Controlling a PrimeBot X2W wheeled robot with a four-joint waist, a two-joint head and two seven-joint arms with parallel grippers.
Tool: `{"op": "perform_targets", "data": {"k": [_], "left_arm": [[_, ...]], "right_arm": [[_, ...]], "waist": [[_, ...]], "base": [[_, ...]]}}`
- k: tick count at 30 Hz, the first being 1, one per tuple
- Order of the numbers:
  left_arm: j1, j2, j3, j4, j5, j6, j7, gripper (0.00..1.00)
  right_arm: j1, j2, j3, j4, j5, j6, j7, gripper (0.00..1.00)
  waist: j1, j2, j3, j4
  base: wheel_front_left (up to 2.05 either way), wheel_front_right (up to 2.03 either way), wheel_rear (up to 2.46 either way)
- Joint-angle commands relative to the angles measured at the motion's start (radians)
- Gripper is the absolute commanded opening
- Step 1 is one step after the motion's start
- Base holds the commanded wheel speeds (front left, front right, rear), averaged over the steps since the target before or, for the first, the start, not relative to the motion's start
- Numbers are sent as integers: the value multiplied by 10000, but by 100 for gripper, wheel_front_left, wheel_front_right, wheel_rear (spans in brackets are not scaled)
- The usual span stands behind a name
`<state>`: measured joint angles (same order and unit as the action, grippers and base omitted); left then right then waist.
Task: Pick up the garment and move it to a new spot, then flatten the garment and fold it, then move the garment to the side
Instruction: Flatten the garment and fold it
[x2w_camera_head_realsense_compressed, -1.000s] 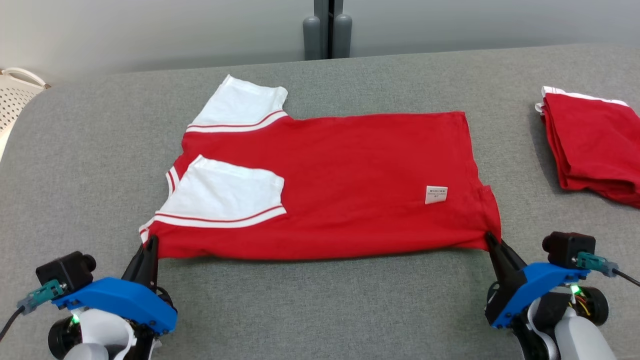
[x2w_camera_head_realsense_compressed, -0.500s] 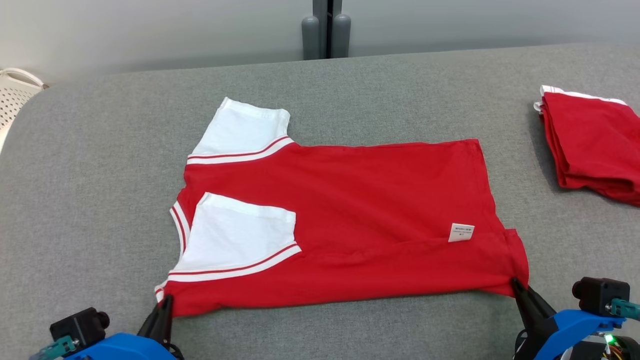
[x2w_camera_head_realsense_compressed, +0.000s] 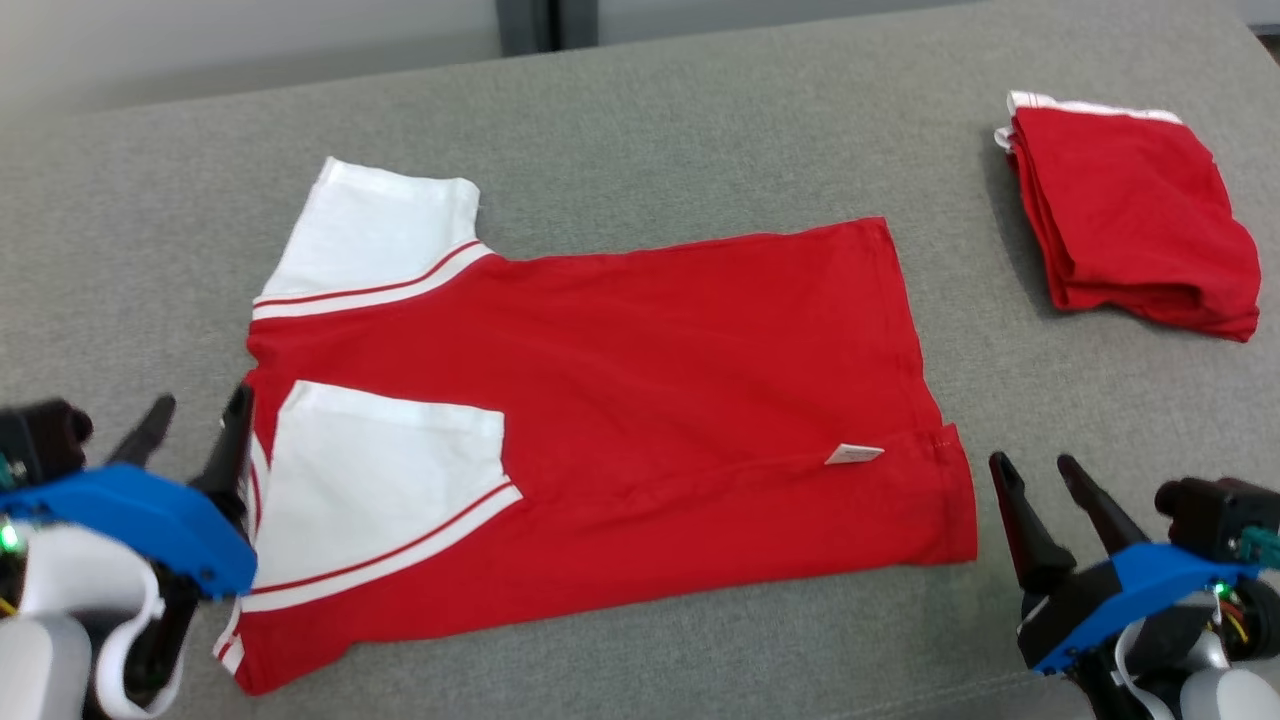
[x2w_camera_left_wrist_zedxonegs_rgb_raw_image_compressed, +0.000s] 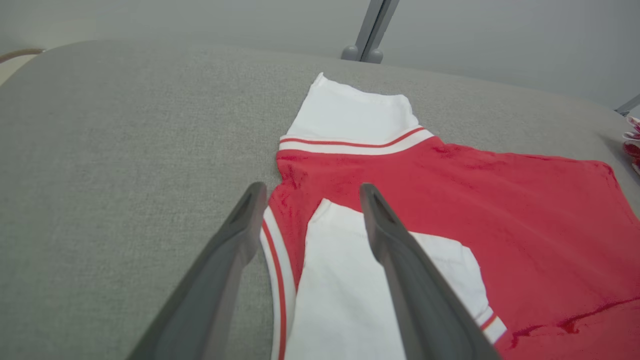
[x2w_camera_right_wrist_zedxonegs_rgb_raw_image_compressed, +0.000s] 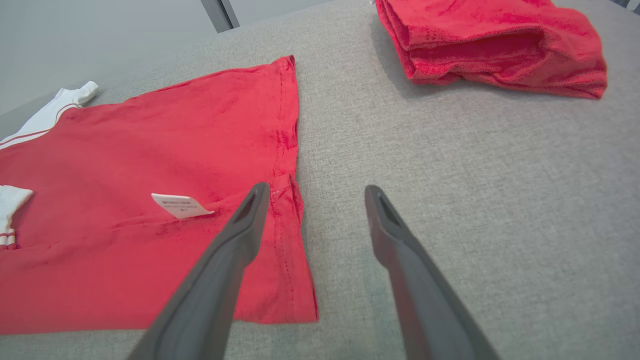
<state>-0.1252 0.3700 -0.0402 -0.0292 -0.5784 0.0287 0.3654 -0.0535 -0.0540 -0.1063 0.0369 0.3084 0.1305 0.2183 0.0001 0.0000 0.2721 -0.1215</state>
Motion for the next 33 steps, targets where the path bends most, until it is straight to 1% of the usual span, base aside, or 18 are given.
{"op": "perform_targets", "data": {"k": [1,7,12,14,17,21,27,33], "left_arm": [[-516,210,-45,31,118,-65,213,100],[-3273,1341,-461,634,523,-517,1725,100],[-5342,1920,-728,1432,674,-785,2880,100],[-5914,2040,-759,1887,582,-759,3354,100],[-6684,2428,-849,2400,900,-736,3697,100],[-7318,2592,-889,3031,1094,-655,3847,100],[-7623,2859,-1221,3735,1377,-779,4132,100],[-7681,2693,-1360,4094,1269,-828,4107,100]], "right_arm": [[-263,-17,80,-140,-64,5,-54,100],[-1480,-234,793,-478,-7,5,-66,100],[-2501,-320,1562,-469,67,5,-257,100],[-2841,-309,1876,-405,110,5,-367,100],[-3277,-311,2328,-318,187,5,-519,100],[-3652,-399,2694,-165,260,5,-739,100],[-3992,-539,2932,5,271,5,-901,100],[-4353,-635,3131,89,241,5,-921,100]], "waist": [[-1,0,154,-92],[-1,0,1174,-770],[-1,0,2079,-1352],[-1,0,2399,-1572],[-1,0,2834,-1902],[-1,0,3183,-2192],[-1,0,3303,-2358],[-1,0,3300,-2379]], "base": [[0,0,0],[0,0,0],[0,0,0],[0,0,0],[0,0,0],[0,0,0],[0,0,0],[0,0,0]]}}
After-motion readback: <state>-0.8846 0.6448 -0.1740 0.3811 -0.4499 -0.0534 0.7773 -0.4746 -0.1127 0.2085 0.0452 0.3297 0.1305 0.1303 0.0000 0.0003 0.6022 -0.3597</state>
